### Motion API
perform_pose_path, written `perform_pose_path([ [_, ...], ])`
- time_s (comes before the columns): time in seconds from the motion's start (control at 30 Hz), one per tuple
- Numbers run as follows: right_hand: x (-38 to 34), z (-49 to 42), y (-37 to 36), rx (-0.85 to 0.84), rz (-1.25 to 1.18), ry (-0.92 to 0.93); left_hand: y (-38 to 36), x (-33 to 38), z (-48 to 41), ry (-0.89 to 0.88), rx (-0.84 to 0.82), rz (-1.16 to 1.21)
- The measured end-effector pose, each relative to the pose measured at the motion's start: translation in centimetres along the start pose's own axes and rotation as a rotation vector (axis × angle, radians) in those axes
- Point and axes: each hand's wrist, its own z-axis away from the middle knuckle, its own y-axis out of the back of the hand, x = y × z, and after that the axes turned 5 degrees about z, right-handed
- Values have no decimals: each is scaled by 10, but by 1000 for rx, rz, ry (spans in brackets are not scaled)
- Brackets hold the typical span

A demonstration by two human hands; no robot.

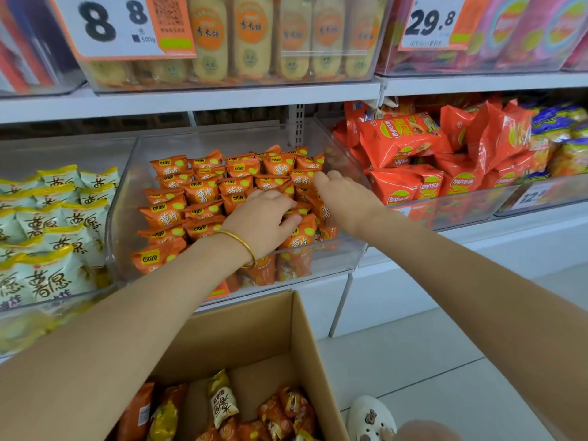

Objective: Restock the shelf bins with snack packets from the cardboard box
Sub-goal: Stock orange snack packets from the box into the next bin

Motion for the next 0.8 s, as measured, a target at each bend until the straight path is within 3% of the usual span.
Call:
perform_pose_path([
  [0.13, 7, 20, 10, 82, -34, -40, 13, 10, 26, -97, 204, -4],
  [0.23, -1, 60, 23, 245, -156, -44, 20, 15, 81, -234, 369, 63],
  [0.33, -41, 116, 22, 328, -397, 46, 0, 1, 157, -229, 240, 111],
  [0.47, -114, 158, -25, -78, -468, 191, -39, -45, 242, -39, -100, 76],
  [0.53, -144, 158, -57, -249, -453, 225, -51, -70, 266, 35, -194, 31],
  [0.63, -178, 149, -111, -344, -424, 190, -58, -91, 277, 113, -232, 16],
  [0.8, -219, 158, -211, -399, -380, -55, -80, -104, 276, 172, -261, 97],
])
